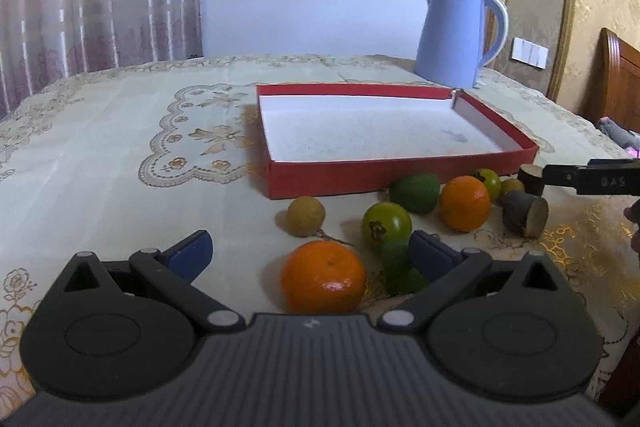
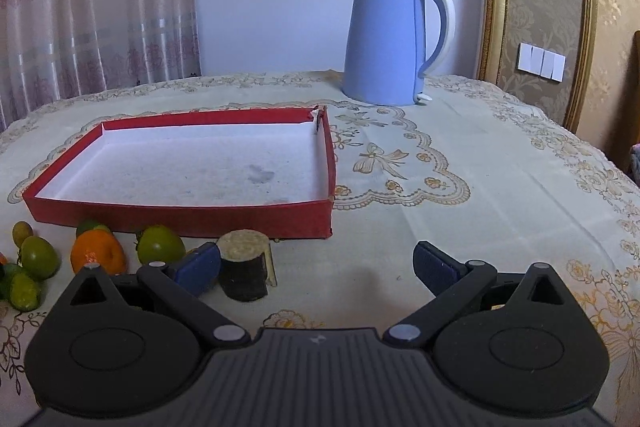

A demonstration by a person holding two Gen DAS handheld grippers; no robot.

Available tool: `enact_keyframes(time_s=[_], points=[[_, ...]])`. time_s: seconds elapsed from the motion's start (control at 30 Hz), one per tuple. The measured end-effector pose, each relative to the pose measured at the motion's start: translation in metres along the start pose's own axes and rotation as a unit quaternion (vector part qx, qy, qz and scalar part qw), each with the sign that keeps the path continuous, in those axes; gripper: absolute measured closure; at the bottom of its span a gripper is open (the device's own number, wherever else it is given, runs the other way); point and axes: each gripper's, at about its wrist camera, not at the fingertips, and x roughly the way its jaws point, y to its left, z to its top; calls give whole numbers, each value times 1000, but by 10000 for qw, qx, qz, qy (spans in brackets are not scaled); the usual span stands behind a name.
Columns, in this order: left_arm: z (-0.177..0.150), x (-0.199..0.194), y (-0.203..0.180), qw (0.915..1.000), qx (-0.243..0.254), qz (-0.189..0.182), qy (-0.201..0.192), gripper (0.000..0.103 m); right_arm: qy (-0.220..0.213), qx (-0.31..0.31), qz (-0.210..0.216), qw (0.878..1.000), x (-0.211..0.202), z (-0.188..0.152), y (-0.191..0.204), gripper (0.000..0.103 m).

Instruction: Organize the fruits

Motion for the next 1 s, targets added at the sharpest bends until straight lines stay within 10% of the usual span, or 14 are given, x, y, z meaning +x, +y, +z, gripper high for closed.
enact_keyframes(time_s=[0.87, 1.0], points=[[-4, 3, 3, 9992, 105, 342, 189, 1, -14, 70, 148, 9999, -2, 1, 7, 0], [-8, 4, -1, 9985, 119, 468, 259, 14, -79, 70, 117, 9999, -5, 2, 7, 0]])
